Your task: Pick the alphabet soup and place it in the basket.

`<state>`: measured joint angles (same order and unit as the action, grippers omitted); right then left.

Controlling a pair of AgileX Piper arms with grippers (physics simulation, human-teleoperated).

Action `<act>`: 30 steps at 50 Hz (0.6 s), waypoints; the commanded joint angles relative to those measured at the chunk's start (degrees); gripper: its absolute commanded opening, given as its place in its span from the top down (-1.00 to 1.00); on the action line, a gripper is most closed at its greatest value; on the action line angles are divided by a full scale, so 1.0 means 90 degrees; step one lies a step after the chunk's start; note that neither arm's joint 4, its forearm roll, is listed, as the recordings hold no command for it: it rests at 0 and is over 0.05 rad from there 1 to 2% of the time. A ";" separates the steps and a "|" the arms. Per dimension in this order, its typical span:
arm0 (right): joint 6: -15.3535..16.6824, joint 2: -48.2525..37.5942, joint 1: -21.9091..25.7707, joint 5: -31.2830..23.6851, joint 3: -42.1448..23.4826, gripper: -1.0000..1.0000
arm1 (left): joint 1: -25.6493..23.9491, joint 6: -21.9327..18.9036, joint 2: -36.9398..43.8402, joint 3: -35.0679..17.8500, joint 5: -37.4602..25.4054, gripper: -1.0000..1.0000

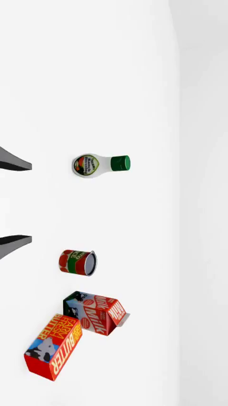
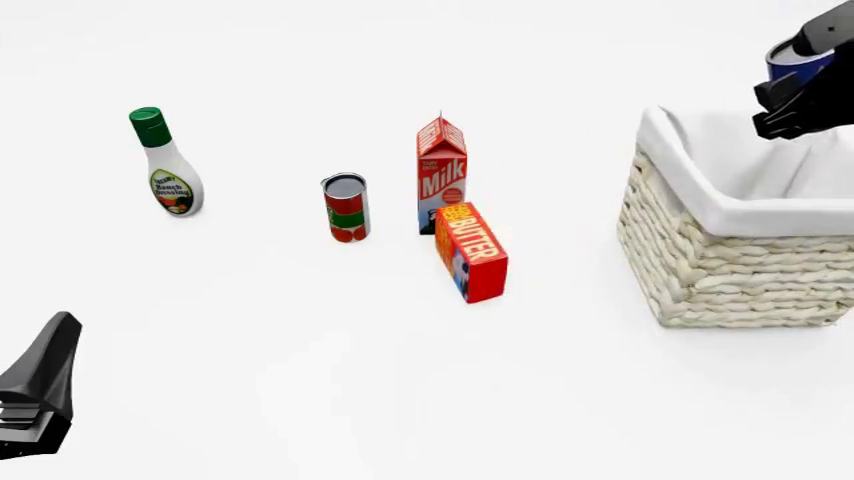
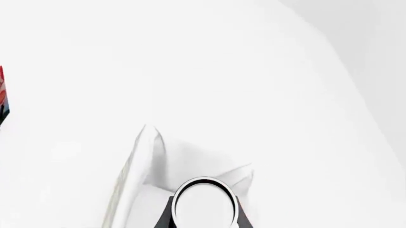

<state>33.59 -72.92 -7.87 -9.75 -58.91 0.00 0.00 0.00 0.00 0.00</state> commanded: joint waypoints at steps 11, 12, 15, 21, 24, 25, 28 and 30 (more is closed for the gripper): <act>0.0244 -0.0624 -0.0052 0.0012 -0.0214 1.00 | 0.0000 0.0000 0.0000 0.0000 0.0000 -1.00; 0.0260 -0.0652 -0.0068 0.0017 -0.0221 1.00 | 0.0000 0.0000 0.0000 0.0000 0.0000 -1.00; 0.0335 -0.0743 -0.0122 0.0058 -0.0175 1.00 | 0.0000 0.0000 0.0000 0.0000 0.0000 -1.00; 0.0447 -0.0828 -0.0188 0.0117 -0.0112 1.00 | 0.0000 0.0000 0.0000 0.0000 0.0000 -1.00; 0.0476 -0.0883 -0.0216 0.0125 -0.0127 1.00 | 0.0000 0.0000 0.0000 0.0000 0.0000 -1.00; 0.0488 -0.0912 -0.0241 0.0125 -0.0146 1.00 | 0.0000 0.0000 0.0000 0.0000 0.0000 -1.00; 0.0527 -0.0954 -0.0278 0.0149 -0.0136 1.00 | 0.0000 0.0000 0.0000 0.0000 0.0000 -1.00; 0.0530 -0.0982 -0.0299 0.0166 -0.0146 1.00 | 0.0000 0.0000 0.0000 0.0000 0.0000 -1.00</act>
<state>38.58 -80.50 -9.62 -9.04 -59.78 0.00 0.00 0.00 0.00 0.00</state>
